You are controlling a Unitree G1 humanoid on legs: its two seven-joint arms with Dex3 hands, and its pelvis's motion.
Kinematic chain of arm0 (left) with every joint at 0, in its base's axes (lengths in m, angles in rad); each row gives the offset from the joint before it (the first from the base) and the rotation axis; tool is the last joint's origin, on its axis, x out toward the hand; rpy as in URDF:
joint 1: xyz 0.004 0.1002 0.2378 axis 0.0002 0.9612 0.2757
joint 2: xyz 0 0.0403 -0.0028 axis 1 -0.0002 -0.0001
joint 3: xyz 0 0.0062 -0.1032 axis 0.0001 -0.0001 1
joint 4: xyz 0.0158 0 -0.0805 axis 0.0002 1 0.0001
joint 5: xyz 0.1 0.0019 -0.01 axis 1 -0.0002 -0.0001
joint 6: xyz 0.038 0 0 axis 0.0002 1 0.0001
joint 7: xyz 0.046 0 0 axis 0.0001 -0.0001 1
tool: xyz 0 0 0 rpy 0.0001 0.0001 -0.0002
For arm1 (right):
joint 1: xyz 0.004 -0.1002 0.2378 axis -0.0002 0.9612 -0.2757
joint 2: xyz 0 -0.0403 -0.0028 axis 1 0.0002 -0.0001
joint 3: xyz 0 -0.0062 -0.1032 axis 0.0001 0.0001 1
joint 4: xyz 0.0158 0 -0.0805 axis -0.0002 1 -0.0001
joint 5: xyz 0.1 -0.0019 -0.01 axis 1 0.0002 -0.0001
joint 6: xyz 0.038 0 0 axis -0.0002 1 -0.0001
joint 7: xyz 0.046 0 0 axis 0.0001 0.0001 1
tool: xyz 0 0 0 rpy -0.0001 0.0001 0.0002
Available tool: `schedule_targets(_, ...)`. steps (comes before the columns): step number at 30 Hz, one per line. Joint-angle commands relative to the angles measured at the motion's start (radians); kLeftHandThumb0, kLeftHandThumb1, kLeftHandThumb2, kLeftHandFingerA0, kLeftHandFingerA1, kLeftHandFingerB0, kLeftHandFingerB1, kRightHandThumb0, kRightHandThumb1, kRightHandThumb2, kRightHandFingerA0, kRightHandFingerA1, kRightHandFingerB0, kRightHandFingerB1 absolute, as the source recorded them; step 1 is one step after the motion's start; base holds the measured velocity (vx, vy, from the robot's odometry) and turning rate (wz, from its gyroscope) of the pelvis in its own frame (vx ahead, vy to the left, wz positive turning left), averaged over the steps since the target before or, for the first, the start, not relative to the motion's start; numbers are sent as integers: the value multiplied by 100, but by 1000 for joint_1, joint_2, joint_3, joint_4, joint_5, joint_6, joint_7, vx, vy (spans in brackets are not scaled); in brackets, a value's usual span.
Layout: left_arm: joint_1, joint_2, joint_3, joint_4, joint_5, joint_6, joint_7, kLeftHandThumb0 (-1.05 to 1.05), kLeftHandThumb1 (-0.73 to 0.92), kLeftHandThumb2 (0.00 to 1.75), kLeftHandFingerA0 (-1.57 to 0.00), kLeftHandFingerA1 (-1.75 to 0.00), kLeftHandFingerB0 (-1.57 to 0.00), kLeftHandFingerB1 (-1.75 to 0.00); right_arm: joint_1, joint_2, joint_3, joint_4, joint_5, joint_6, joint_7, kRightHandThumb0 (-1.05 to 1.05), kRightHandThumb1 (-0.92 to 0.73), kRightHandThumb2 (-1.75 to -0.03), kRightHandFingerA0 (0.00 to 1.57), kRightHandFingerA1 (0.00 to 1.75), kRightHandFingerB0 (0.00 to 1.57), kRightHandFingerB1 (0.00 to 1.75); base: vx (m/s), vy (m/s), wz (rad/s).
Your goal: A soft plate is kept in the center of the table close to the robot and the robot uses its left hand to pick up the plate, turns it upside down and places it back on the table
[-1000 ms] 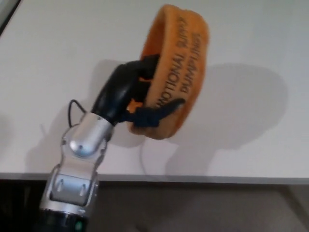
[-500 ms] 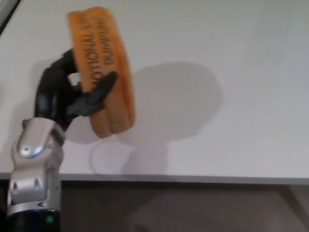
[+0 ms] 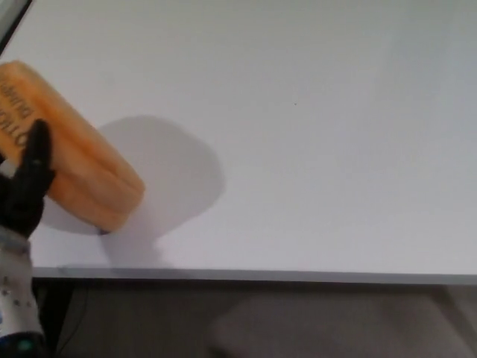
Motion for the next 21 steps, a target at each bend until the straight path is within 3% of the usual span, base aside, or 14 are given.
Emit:
schedule_targets(1,-47,115,176,127,-159,408,375,-25,58,63,-109,-175,-64,-116,1,-3,1,17,7,16,-6,-63,-86,-66,46,47,32,31,0,0,0)
schedule_targets(2,-50,126,160,127,-139,426,362,-25,58,63,-109,-175,-64,-116,-2,-2,2,14,8,19,-8,-63,-86,-66,46,47,32,31,0,0,0)
schedule_targets(3,-49,133,155,126,-133,440,357,-26,55,68,-109,-175,-65,-86,-3,-1,2,14,10,20,-6,-63,-86,-66,46,47,32,31,0,0,0)
schedule_targets(4,-47,139,153,125,-129,454,354,-26,55,68,-109,-175,-65,-86,-4,0,3,15,12,19,-4,-63,-86,-66,46,47,32,31,0,0,0)
schedule_targets(5,-41,157,135,116,-114,492,336,-13,45,80,-127,-170,-62,-69,-9,-2,6,18,-3,11,-12,-64,-87,-66,46,48,31,31,0,0,0)
schedule_targets(6,-43,174,117,113,-99,525,325,-18,43,76,-115,-175,-59,-62,-13,-1,6,21,-1,11,-11,-63,-86,-66,47,46,32,31,0,0,0)
schedule_targets(12,-39,219,47,89,-66,634,296,-18,46,74,-116,-175,-48,-65,-14,-4,3,11,12,30,-4,-64,-86,-66,47,47,32,31,0,0,0)
schedule_targets(13,-29,227,22,81,-53,645,279,-31,37,86,-138,-144,-35,-63,-13,-3,3,10,19,33,3,-64,-85,-66,46,47,32,31,0,0,0)
schedule_targets(14,-15,237,-9,70,-37,657,257,-31,37,86,-138,-144,-35,-63,-12,-1,4,9,28,36,11,-64,-85,-66,46,47,32,31,0,0,0)
schedule_targets(15,-15,242,-16,80,-33,658,256,-22,48,73,-118,-175,-44,-70,-10,-1,4,6,31,41,13,-64,-85,-66,46,47,32,31,0,0,0)
schedule_targets(16,-11,248,-31,84,-25,661,249,-24,45,74,-120,-175,-69,-97,-11,-3,4,10,28,37,12,-64,-85,-66,46,45,31,31,0,0,0)
schedule_targets(19,-2,261,-78,83,-11,670,222,-25,46,72,-119,-175,-77,-107,-15,-4,3,18,20,30,6,-64,-85,-66,46,45,31,31,0,0,0)
schedule_targets(20,-2,272,-105,79,-9,687,201,-36,34,89,-143,-146,-111,-126,-14,-2,3,11,18,34,1,-64,-86,-66,47,46,32,31,0,0,0)
schedule_targets(21,-2,288,-140,73,-7,710,173,-36,34,89,-143,-146,-111,-126,-14,1,4,1,15,40,-6,-64,-86,-66,47,46,32,31,0,0,0)
